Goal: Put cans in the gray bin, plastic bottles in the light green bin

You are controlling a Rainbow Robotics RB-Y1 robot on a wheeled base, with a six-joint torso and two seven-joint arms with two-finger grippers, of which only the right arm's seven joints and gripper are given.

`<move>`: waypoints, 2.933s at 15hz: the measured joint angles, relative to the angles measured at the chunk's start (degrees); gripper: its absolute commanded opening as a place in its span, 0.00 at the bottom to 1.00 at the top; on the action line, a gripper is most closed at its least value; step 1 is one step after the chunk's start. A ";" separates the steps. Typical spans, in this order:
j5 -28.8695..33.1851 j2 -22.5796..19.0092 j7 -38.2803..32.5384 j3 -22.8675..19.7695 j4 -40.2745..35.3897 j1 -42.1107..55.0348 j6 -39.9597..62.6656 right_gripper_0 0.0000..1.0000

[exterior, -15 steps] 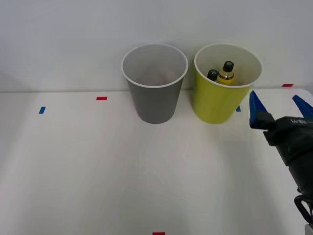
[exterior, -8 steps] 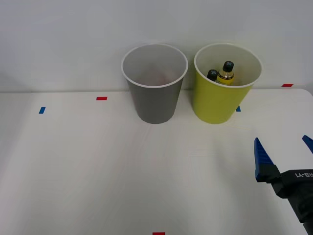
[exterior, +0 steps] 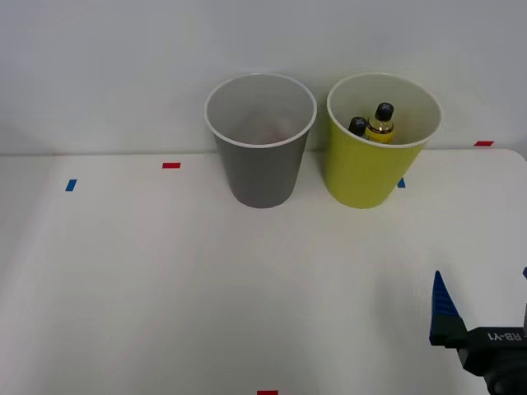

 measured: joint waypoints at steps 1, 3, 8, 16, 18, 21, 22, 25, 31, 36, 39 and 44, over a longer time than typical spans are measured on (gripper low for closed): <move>0.78 1.30 -0.19 -0.70 1.85 0.35 -3.34 1.00; 0.92 4.11 -1.02 -4.42 8.48 -0.34 -14.16 1.00; 4.77 6.20 -19.55 -9.32 14.50 2.07 -25.40 1.00; -7.21 6.40 -9.43 -9.16 27.16 3.99 -44.61 1.00; -10.48 6.33 -3.66 -9.15 30.16 3.42 -48.47 1.00; -10.78 6.16 -1.89 -9.08 31.09 2.91 -49.34 1.00; -10.57 6.11 -1.72 -9.02 31.44 2.89 -49.42 1.00; -10.34 6.39 -1.23 -8.59 32.80 2.80 -50.26 1.00; -12.62 3.11 -3.01 -9.23 33.20 2.65 -53.83 1.00; -12.21 1.85 -8.42 -10.57 33.19 2.49 -54.73 1.00; -10.43 1.35 -8.82 -13.08 33.20 2.92 -55.77 1.00; -9.85 1.19 -7.91 -10.97 33.28 3.69 -56.19 1.00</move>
